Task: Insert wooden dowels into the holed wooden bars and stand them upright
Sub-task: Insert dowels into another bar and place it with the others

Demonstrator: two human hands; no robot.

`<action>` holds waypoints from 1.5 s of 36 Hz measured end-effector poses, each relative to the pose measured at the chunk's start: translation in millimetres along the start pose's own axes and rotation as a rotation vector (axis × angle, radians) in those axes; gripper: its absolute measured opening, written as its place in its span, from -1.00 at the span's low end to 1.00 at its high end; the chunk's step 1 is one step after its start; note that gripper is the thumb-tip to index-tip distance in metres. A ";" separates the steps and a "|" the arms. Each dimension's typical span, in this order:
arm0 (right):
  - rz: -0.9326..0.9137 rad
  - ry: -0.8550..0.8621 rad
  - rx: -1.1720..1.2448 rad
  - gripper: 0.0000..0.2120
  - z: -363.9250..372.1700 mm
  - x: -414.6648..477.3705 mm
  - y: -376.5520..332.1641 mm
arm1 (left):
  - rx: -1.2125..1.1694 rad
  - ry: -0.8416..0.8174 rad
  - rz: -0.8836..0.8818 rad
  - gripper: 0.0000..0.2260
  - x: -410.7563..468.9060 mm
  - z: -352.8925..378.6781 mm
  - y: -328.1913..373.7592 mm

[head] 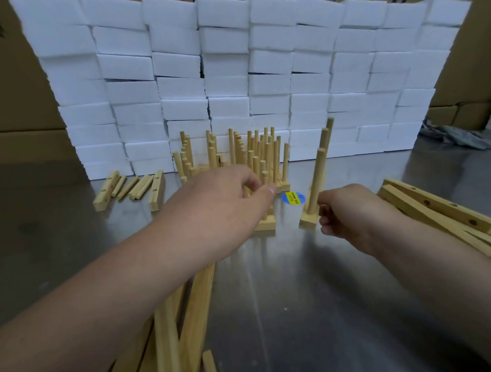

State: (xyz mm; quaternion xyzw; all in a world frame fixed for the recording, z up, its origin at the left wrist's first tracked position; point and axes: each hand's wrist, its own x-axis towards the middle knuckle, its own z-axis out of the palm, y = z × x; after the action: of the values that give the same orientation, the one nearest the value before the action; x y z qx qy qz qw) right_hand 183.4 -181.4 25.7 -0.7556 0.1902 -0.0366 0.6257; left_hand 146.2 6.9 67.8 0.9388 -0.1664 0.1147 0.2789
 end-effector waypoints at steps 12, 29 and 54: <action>-0.086 -0.037 -0.630 -0.77 6.6 -1.7 10.9 | 0.207 -0.163 0.062 -0.69 -0.2 14.3 -3.8; -0.198 -0.001 -0.779 -0.74 9.9 8.0 18.5 | 0.283 -0.201 0.094 -0.64 1.6 28.7 -10.7; -0.386 -0.228 -1.416 -0.63 9.4 -16.7 1.0 | 0.332 -0.180 0.137 -0.61 2.8 33.9 -16.6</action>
State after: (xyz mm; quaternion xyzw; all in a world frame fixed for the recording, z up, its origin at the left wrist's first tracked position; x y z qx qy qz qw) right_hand 170.5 -167.2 25.7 -0.9973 -0.0340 0.0638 -0.0128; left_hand 159.2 0.2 32.8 0.9649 -0.2327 0.0751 0.0959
